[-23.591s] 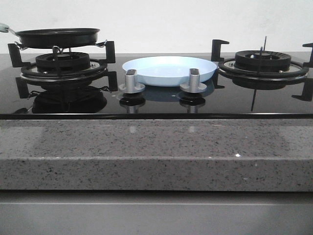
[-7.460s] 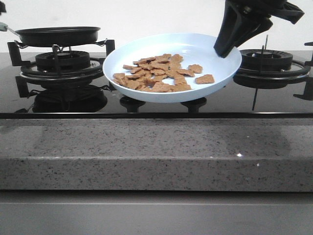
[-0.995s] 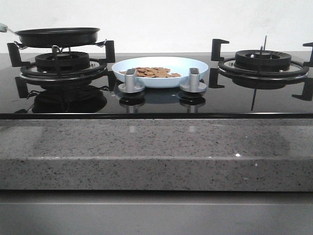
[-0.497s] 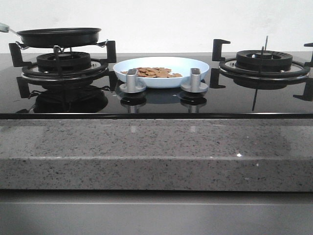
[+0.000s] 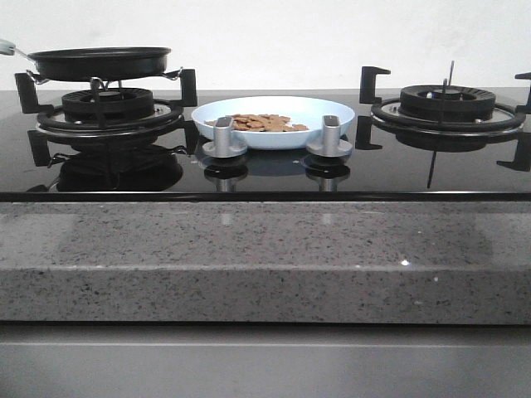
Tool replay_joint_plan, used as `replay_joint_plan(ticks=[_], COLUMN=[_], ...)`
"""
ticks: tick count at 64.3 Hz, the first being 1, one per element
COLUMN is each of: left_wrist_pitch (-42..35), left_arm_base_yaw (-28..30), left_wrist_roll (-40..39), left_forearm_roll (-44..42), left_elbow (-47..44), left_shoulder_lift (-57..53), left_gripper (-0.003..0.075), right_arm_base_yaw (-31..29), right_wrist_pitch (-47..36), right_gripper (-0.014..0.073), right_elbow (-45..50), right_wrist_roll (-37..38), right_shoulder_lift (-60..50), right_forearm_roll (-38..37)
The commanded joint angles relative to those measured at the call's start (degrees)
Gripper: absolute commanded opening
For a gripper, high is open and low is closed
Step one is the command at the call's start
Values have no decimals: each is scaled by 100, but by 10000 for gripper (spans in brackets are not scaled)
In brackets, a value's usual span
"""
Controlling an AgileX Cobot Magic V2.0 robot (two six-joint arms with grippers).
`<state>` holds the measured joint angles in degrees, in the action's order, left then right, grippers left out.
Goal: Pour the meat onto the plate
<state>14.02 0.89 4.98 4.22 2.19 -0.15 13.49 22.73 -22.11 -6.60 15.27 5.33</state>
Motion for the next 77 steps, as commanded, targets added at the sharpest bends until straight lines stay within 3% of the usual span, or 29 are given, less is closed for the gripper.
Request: replay_joint_plan(ticks=[1, 5, 8, 77], left_wrist_pitch=[-826, -1157, -911, -951], left_arm_base_yaw=[-46, -46, -46, -46], left_wrist_roll=[-59, -59, -59, -59], left_forearm_roll=[49, 49, 94, 205], left_elbow=[-86, -294, -263, -274], left_shoulder_lift=[-111, -111, -111, -100], left_gripper=[-20, -20, -20, -20], right_arm_base_yaw=[-6, -6, -6, -35], right_wrist_pitch=[-510, -510, -510, -773], right_gripper=[-60, -60, -60, -60], right_elbow=[-149, -149, -149, 29], right_wrist_roll=[-19, -19, -19, 53], right_shoulder_lift=[42, 42, 42, 9], right_forearm_roll=[20, 20, 20, 155])
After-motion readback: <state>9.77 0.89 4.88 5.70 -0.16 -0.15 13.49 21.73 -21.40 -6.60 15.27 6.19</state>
